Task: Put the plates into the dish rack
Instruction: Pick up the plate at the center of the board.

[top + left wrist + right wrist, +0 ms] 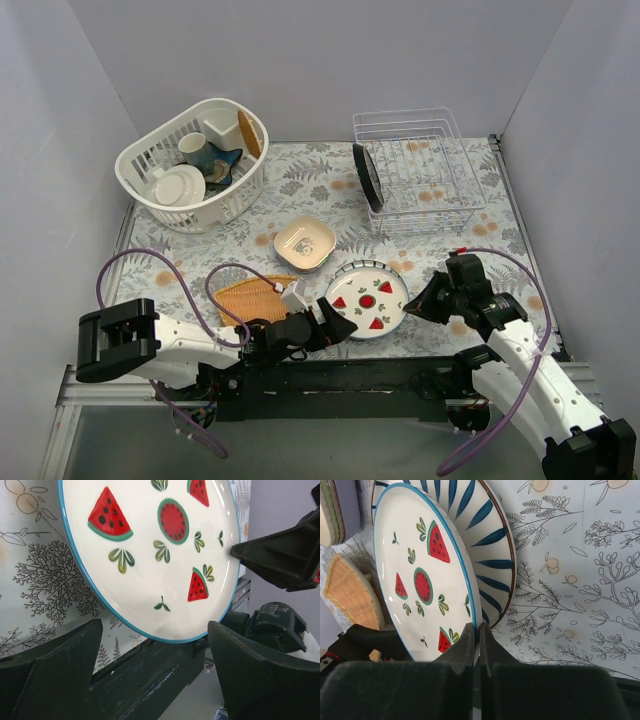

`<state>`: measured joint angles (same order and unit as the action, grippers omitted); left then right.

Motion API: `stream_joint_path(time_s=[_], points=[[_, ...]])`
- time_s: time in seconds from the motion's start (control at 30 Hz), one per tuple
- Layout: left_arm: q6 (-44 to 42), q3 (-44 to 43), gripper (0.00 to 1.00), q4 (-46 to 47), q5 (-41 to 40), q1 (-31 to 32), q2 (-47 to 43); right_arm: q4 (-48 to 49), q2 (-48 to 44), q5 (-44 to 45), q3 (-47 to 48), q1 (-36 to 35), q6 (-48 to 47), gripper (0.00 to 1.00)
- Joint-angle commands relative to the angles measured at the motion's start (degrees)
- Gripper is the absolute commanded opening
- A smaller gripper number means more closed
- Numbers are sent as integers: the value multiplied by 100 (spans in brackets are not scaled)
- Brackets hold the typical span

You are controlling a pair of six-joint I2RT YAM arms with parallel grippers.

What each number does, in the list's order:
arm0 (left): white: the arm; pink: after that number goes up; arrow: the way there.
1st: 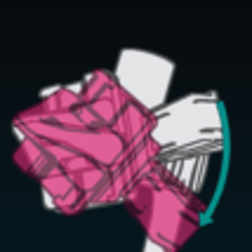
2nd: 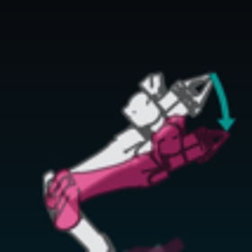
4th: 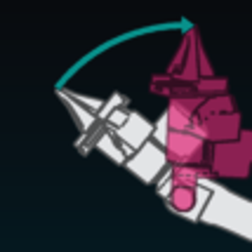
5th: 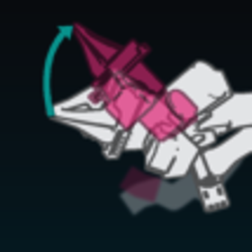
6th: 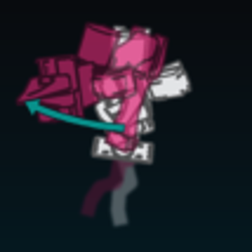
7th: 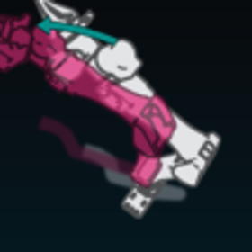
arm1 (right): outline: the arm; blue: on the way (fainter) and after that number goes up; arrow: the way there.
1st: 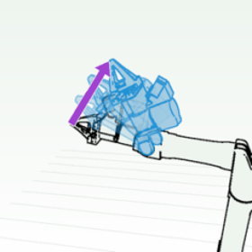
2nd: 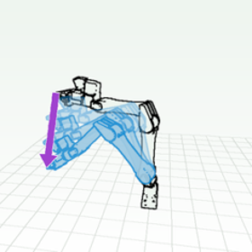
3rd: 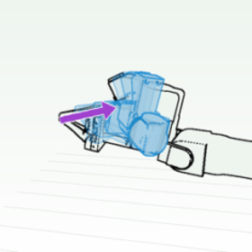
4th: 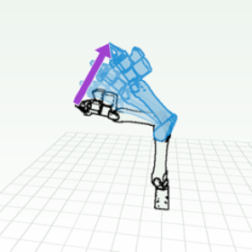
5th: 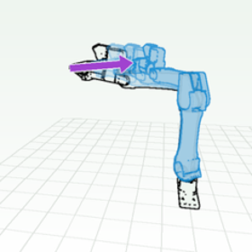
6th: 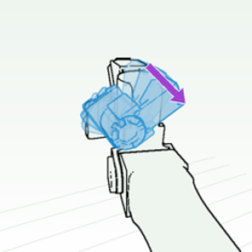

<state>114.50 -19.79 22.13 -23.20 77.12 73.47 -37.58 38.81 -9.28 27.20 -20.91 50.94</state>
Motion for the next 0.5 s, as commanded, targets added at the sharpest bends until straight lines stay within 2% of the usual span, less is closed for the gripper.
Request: stream_joint_path(time_s=[0.0,0.47], points=[[1751,335,84,985,-571,49,-202,480,-110,-505,31,-1,197,1],[2226,687,79,2189,-791,48,518,497,-181,-926,-92,-1,364,1]])
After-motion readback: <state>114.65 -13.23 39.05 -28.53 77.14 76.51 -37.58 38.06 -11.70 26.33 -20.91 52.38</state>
